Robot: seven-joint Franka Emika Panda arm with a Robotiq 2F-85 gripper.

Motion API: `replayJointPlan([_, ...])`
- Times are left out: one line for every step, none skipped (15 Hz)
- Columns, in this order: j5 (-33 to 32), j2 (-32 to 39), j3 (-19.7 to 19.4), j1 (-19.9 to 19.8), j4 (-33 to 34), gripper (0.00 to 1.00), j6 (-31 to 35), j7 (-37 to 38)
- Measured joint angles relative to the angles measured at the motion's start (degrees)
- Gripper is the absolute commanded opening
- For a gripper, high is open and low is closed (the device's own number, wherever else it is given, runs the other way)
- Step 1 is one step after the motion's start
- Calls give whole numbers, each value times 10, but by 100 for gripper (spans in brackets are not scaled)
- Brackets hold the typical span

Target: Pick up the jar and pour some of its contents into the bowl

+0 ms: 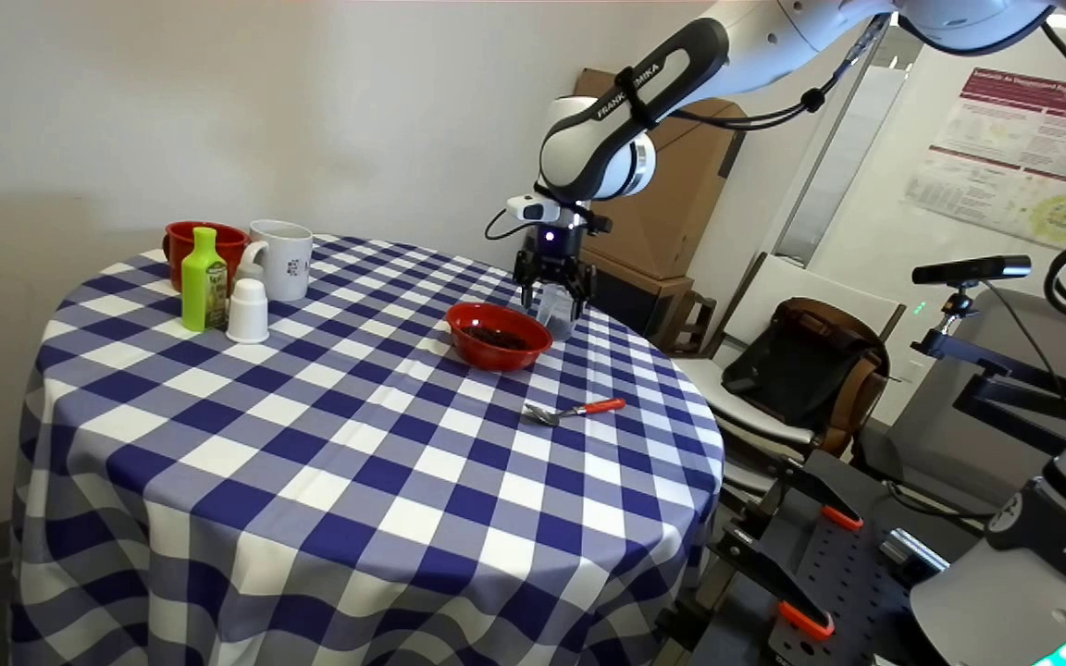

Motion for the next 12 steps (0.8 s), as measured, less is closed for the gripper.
replayJointPlan([0,0,0,0,0,100,0,0])
replayJointPlan([0,0,0,0,1,100,0,0])
replayJointPlan([0,0,1,0,1,100,0,0])
replayJointPlan([0,0,2,0,1,100,0,0])
replayJointPlan([1,0,4,0,1,100,0,-1])
replayJointPlan([1,-1,6,0,1,100,0,-1])
replayJointPlan([1,-1,8,0,1,100,0,-2])
replayJointPlan([1,-1,10,0,1,93,0,-2])
replayJointPlan([1,-1,13,0,1,74,0,-2])
replayJointPlan([1,-2,14,0,1,67,0,-2])
replayJointPlan([1,-2,16,0,1,60,0,-2])
replayJointPlan([1,-2,17,0,1,53,0,-2])
